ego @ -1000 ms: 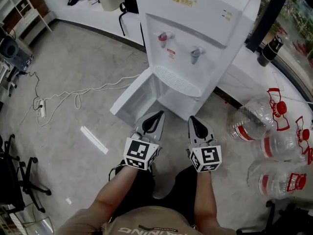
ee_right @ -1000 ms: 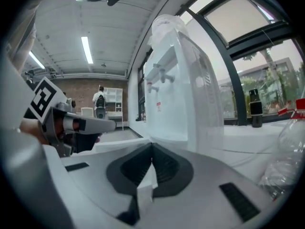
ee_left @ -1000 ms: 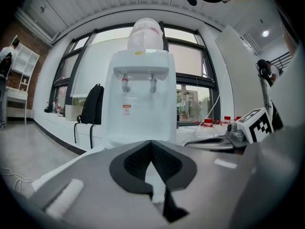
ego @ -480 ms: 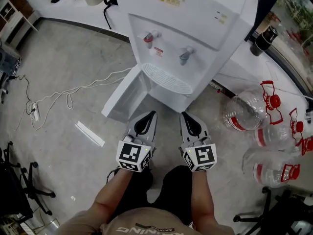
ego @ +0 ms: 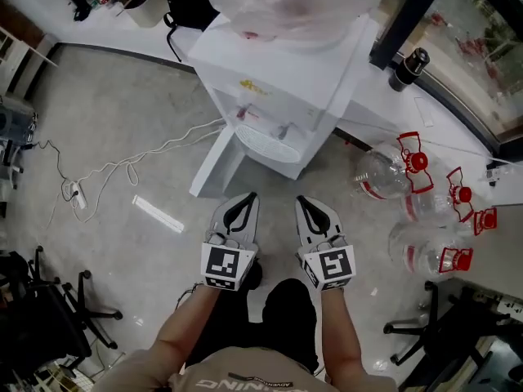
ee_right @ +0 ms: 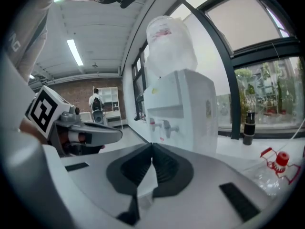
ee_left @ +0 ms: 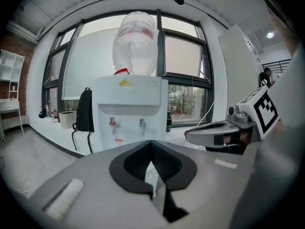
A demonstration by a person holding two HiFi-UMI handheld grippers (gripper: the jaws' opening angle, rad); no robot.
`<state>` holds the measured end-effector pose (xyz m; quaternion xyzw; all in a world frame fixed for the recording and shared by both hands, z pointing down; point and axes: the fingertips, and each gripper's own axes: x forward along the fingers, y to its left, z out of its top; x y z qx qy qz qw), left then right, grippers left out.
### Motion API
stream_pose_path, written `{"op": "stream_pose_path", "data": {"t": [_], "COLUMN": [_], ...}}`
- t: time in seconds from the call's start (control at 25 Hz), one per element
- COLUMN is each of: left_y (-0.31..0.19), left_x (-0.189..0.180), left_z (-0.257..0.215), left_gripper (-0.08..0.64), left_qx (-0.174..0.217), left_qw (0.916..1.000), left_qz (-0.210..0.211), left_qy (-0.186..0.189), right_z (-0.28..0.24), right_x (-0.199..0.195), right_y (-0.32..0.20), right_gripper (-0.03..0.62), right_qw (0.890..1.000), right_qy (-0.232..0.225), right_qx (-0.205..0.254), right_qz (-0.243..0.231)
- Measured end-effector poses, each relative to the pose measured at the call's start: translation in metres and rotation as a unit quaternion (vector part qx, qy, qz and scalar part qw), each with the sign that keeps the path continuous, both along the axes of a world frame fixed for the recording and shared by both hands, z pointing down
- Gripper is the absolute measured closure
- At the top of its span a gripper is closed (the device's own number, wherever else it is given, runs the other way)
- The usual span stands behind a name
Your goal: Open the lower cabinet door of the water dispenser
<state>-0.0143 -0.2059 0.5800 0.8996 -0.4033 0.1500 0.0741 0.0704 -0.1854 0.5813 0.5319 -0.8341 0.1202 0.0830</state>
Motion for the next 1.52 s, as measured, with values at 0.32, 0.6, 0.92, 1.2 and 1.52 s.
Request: {"op": "stream_pose_path", "data": {"t": [0.32,0.6,0.92,1.2,1.52], "left_y": [0.017,0.018,0.013,0.017,0.002], "left_x": [-0.012,-0.029,-0.031,-0.029,-0.024], "left_z": [-0.135,-0.251,-0.344,-0.382,-0.396], "left_gripper": [0.552,0.552,0.552,0.552,0.552], "left_qx": [-0.008,-0.002,0.038,0.057,0.066], "left_qw": [0.9999,0.9999,0.9990,0.9968,0.9931], "left_qz": [0.010,-0.001,0.015,0.047,0.087], "left_qy": [0.002,0.012,0.017,0.028,0.043], "right_z": [-0.132,-0.252,-0.352,-0.388,-0.388], "right_x": [-0.005,-0.012,-0.003,-0.004,-0.014], "right_y": [0.012,0.016,0.011,0.018,0.011], "right_gripper": [0.580,0.580,0.580,0.580,0.580], "right_qw": [1.000,1.000,0.998,0.997,0.995], "right_qy": [0.019,0.022,0.033,0.046,0.058], "right_qx": [-0.008,0.009,0.036,0.044,0.038], "right_qz": [0.004,0.018,0.036,0.052,0.077]}}
